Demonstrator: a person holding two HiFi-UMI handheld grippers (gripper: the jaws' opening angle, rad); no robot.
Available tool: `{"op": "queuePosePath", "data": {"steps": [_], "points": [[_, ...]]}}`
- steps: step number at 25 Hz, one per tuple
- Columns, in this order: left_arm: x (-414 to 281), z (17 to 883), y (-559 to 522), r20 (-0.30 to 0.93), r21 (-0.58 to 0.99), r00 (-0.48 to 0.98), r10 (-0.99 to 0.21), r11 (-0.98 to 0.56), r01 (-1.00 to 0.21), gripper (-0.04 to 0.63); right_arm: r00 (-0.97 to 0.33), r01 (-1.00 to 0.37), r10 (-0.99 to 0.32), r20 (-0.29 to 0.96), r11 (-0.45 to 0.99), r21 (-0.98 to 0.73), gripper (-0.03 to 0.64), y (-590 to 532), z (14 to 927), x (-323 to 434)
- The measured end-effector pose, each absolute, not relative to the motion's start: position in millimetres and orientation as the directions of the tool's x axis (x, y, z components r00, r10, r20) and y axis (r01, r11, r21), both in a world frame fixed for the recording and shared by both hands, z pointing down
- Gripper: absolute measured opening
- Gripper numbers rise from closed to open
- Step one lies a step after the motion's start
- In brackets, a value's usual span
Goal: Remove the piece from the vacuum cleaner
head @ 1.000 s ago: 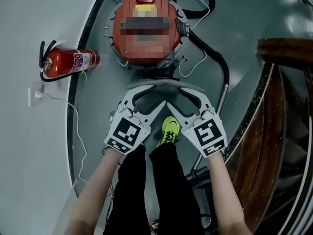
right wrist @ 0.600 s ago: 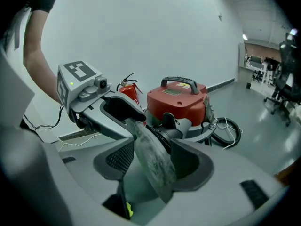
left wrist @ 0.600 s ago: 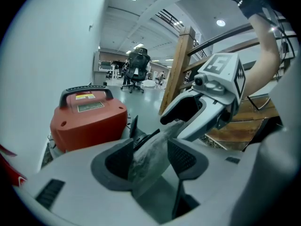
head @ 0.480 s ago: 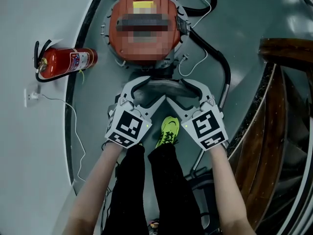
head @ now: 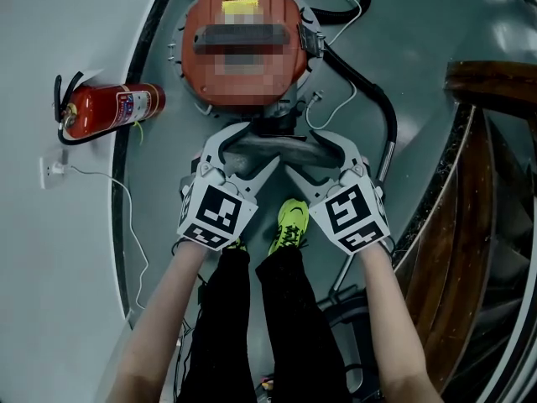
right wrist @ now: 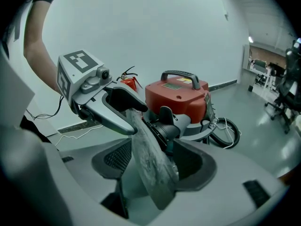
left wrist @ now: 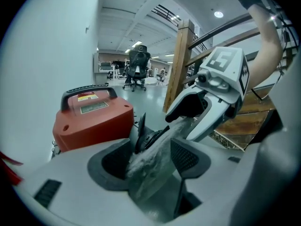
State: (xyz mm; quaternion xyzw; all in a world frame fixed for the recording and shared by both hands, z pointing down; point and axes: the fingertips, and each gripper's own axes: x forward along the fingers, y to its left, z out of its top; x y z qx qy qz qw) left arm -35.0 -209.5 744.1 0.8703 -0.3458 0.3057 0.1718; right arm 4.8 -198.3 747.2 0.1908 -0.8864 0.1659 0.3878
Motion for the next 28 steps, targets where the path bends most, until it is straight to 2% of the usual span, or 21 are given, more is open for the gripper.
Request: {"op": "queuePosePath", "data": {"steps": [21,28], "points": [[-29.9,766.5,-211.7,0.694,0.081,0.584,-0.42,-0.761,-0.644,0.265,-0.579,-0.352,-0.119,0.807,0.929,-0.116,0.279,-196.8,778.1,-0.4],[-28.8,768.7,-208.0,0.69,0.128,0.608,-0.392,-0.762,-0.635,0.244,-0.612,-0.373,-0.115,0.783,0.914,-0.158,0.276,-196.0,776.1,-2.8]]}}
